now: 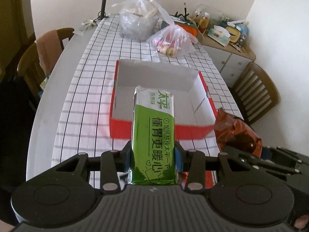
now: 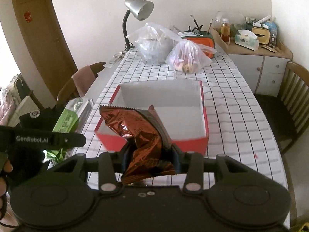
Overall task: Organize snacks
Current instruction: 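Carry both held snacks over the red box and lower them inside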
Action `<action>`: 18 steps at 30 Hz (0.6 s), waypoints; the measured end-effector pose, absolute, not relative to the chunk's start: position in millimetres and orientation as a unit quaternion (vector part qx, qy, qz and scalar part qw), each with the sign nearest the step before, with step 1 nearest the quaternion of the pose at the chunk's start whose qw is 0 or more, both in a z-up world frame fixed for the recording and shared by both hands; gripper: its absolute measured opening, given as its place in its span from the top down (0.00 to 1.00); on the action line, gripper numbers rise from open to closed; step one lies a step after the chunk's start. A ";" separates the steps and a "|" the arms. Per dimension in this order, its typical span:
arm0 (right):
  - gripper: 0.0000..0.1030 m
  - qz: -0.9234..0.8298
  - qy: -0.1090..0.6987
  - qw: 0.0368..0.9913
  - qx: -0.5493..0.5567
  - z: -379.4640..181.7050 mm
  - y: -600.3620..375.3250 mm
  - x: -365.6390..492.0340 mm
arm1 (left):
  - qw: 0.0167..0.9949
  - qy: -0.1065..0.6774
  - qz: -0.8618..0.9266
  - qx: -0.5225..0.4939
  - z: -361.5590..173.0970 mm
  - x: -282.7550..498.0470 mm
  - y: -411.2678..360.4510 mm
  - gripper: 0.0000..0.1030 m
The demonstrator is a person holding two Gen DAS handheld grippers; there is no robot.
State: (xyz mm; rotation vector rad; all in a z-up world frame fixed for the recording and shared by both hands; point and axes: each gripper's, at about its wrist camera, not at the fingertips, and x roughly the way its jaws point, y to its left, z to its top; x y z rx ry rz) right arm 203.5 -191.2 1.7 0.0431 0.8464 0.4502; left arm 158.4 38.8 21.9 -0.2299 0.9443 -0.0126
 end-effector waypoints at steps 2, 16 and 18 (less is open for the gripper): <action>0.59 0.215 0.409 0.886 0.019 -1.6 -189.6 223.2 | 0.884 0.456 -0.003 -0.100 22.0 176.7 36.3 0.60; 0.59 0.215 0.454 0.865 -0.005 -47.1 -168.9 343.6 | 0.859 0.503 0.029 -0.087 -12.1 301.8 37.3 0.60; 0.59 0.215 0.462 0.860 -0.016 -57.5 -164.2 355.1 | 0.852 0.515 0.034 -0.084 -23.0 318.5 38.6 0.60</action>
